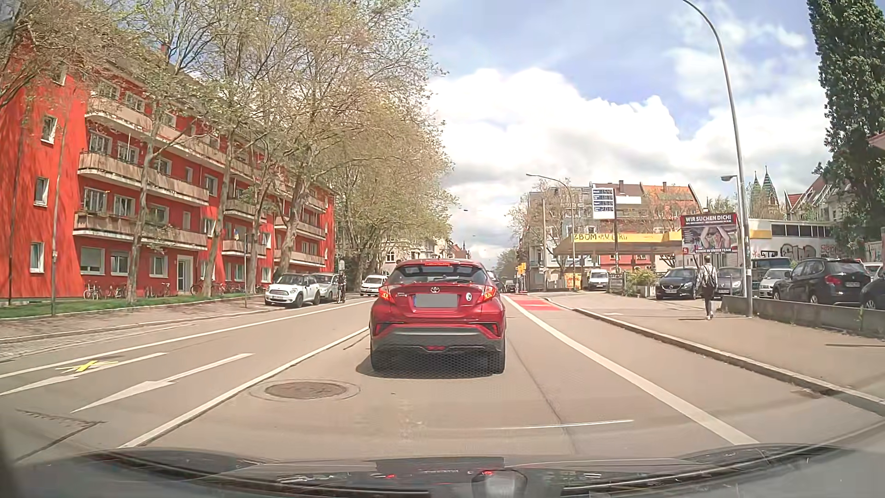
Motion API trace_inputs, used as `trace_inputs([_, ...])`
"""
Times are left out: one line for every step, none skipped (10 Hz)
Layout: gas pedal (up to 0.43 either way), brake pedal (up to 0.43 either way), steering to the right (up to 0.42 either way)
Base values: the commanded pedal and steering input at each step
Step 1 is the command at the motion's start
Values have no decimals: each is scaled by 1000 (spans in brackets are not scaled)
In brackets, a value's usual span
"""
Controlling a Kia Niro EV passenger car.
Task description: Follow the waypoints while adhering to traffic rules and regulations
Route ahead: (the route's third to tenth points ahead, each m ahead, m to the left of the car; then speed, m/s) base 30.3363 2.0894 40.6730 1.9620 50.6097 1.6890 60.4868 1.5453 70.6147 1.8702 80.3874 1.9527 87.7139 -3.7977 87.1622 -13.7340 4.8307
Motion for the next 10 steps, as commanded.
trace_inputs([0,122,21])
trace_inputs([0,116,20])
trace_inputs([0,110,17])
trace_inputs([0,104,13])
trace_inputs([0,85,11])
trace_inputs([0,43,11])
trace_inputs([0,0,11])
trace_inputs([0,0,11])
trace_inputs([0,0,11])
trace_inputs([0,0,11])
